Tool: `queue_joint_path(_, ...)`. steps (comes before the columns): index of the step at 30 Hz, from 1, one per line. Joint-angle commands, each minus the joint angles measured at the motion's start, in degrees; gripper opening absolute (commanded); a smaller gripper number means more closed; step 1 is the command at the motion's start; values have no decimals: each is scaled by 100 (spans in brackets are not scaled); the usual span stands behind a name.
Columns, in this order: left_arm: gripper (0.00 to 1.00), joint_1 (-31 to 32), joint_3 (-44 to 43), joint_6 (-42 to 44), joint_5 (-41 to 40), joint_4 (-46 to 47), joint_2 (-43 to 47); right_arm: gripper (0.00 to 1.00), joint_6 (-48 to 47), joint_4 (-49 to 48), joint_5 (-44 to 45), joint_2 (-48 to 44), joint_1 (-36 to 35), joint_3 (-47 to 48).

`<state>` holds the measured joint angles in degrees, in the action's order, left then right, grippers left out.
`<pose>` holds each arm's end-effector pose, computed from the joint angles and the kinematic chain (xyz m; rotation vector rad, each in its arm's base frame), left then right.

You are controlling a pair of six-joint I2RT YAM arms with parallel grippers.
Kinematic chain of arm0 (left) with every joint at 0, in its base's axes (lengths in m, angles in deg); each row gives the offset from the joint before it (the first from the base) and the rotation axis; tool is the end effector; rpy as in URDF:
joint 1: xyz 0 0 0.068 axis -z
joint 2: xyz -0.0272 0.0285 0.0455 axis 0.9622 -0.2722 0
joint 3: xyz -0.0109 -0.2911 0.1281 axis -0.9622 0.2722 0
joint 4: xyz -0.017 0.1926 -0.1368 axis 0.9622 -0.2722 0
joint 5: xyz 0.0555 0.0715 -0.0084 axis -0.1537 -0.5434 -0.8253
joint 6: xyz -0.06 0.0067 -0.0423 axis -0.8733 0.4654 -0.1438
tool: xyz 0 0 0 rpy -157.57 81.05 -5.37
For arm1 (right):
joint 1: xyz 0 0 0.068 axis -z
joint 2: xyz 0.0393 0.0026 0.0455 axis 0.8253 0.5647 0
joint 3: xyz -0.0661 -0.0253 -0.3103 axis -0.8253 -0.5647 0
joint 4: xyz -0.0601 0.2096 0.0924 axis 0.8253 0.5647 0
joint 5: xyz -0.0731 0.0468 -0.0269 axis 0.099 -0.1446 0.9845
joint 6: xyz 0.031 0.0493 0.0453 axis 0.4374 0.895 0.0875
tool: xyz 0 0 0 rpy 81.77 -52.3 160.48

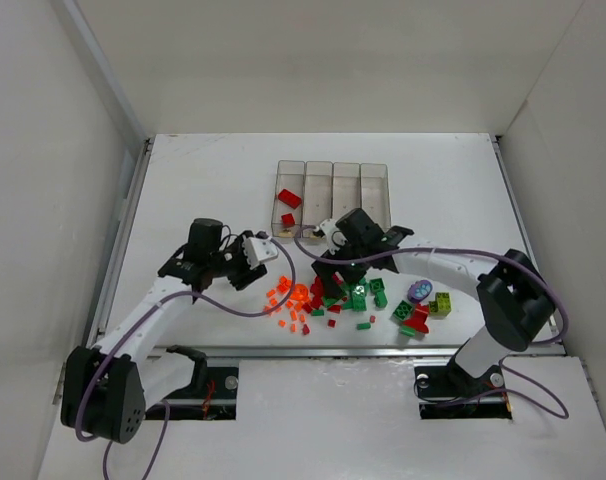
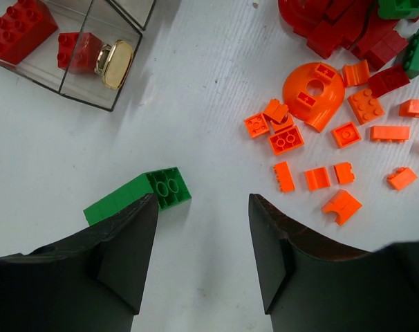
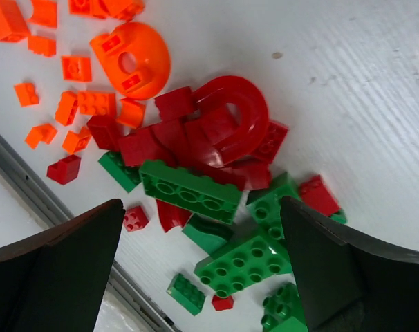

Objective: Sort the legos into containers by color

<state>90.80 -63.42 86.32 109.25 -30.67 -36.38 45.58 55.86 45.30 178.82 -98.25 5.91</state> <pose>0.1720 -0.0872 0.2678 1.4063 1.5913 -0.3269 0.2218 0.2254 0.2436 -1.0709 2.4419 0.5881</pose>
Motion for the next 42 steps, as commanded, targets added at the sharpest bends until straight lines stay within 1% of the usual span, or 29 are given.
queue_joint_path(1,53,-25,119,-210,46,273,298,100,122,-194,147,-195,-236,-29)
queue_joint_path(6,53,-25,171,-447,-78,387,422,100,437,-255,524,-89,-457,-29)
queue_joint_path(11,53,-25,171,-631,-148,440,536,100,921,-317,1210,95,-728,-29)
queue_joint_path(13,54,-25,224,-632,-148,440,588,100,1167,-396,1333,96,-729,-81)
queue_joint_path(17,54,-25,224,-685,-148,440,589,100,1343,-448,1755,149,-913,-82)
queue_joint_path(22,54,-25,224,-685,-209,440,641,99,1343,-273,1887,412,-1037,76)
queue_joint_path(29,54,-25,224,-632,-209,440,641,96,1457,-220,2072,412,-1098,77)
queue_joint_path(30,54,-25,224,-632,-262,440,641,93,1458,-220,2072,412,-1098,77)
queue_joint_path(33,54,-25,224,-632,-262,440,641,87,1458,-220,2072,473,-1098,129)
queue_joint_path(34,54,-25,224,-632,-262,440,641,82,1458,-168,2072,474,-1098,129)
queue_joint_path(35,54,-25,224,-632,-262,440,641,79,1458,-167,2072,474,-1098,129)
queue_joint_path(39,54,-25,224,-579,-262,440,641,73,1458,-167,2072,474,-1098,129)
queue_joint_path(42,54,-25,224,-579,-262,440,641,66,1458,-167,2072,474,-1098,129)
